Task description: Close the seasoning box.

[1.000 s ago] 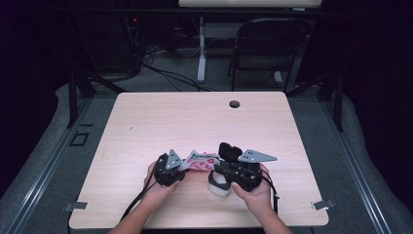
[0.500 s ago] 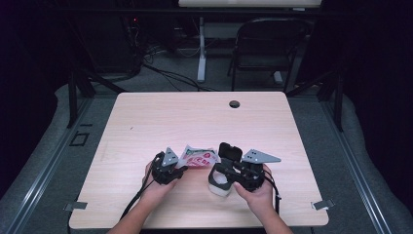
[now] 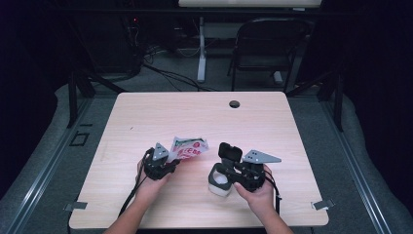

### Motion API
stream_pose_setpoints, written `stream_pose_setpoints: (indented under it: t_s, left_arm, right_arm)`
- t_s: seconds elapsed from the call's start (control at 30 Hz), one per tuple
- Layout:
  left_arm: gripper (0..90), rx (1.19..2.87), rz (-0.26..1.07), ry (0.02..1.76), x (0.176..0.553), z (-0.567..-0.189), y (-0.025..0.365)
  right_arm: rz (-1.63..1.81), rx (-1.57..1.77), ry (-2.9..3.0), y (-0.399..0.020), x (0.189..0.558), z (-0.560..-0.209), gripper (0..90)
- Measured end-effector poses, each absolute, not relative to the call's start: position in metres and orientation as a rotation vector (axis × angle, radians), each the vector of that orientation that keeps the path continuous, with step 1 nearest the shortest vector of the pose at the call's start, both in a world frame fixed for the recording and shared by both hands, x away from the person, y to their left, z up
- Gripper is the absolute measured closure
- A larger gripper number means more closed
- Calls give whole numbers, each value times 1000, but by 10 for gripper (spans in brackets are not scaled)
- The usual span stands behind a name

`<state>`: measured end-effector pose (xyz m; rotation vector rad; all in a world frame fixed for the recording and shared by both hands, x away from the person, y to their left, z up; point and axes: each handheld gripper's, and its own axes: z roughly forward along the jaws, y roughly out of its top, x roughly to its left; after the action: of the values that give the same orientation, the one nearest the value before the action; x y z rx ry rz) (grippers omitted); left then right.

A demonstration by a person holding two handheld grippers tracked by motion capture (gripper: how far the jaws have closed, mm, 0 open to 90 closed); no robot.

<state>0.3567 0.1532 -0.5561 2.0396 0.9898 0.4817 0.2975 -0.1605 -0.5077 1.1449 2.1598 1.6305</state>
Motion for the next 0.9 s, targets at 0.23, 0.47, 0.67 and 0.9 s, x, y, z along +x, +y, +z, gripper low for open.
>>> stream_pose_setpoints:
  t_s: [0.23,0.47,0.67,0.9]
  left_arm:
    - [694,1994,519,1077,360,-555,166]
    - [693,1936,540,1173,365,-554,183]
    - [693,1908,571,1242,367,-554,195]
    - [693,1894,617,1303,369,-556,202]
  right_arm:
    - [1637,1152,2156,-161,298,-509,635]
    - [1640,1147,2151,-162,298,-510,618]
    - [1643,1145,2159,-163,298,-510,618]
    - [1637,1150,2159,-163,298,-511,617]
